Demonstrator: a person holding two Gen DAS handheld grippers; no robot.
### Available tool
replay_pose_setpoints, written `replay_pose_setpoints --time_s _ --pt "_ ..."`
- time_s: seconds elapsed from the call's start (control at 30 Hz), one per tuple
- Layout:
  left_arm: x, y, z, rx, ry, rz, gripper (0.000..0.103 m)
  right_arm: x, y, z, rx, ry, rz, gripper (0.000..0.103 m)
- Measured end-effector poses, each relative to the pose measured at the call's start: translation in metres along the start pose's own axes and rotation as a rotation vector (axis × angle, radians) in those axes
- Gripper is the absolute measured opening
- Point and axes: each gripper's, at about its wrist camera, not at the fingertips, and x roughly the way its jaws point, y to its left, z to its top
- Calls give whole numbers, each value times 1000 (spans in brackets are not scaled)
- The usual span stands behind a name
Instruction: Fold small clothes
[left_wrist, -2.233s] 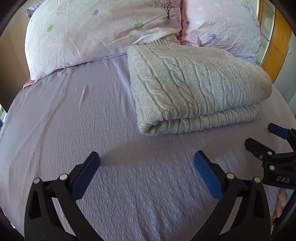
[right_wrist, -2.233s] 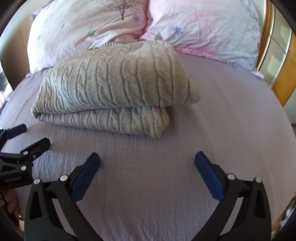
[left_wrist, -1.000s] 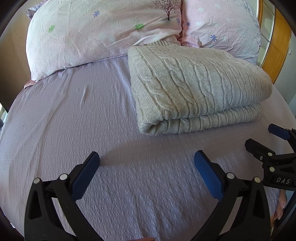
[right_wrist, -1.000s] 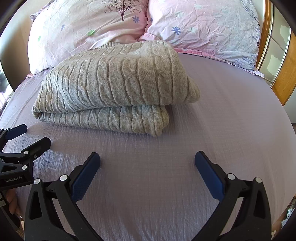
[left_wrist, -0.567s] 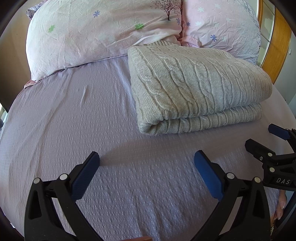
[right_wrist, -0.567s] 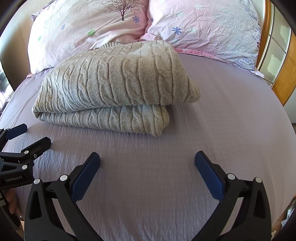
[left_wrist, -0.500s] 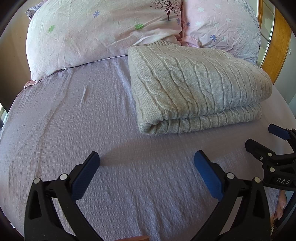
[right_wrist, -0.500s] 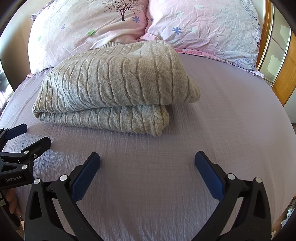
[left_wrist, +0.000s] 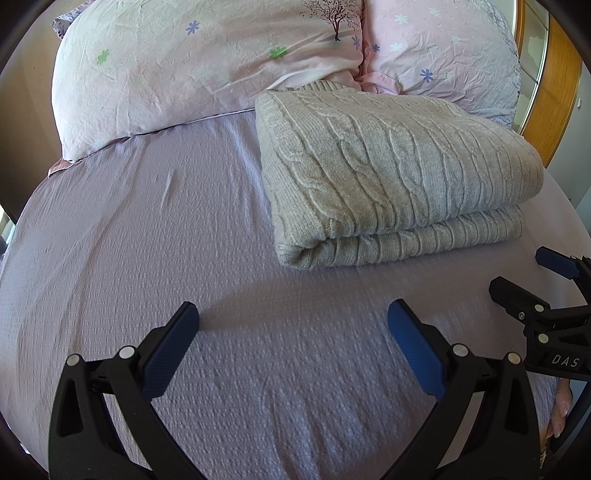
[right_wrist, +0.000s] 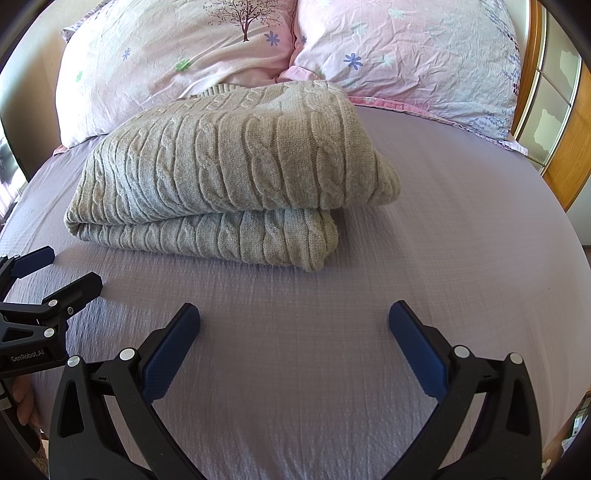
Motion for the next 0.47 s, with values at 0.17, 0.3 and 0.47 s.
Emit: replay_pose_setpoints --time_s 0.17,0.3,0.47 --pt "1 0 0 3 15 -5 101 0 0 0 0 0 0 102" --pt "2 0 -1 0 9 -2 101 0 0 0 1 0 0 102" --pt "2 0 -2 -1 -1 -1 101 0 0 0 1 0 0 102"
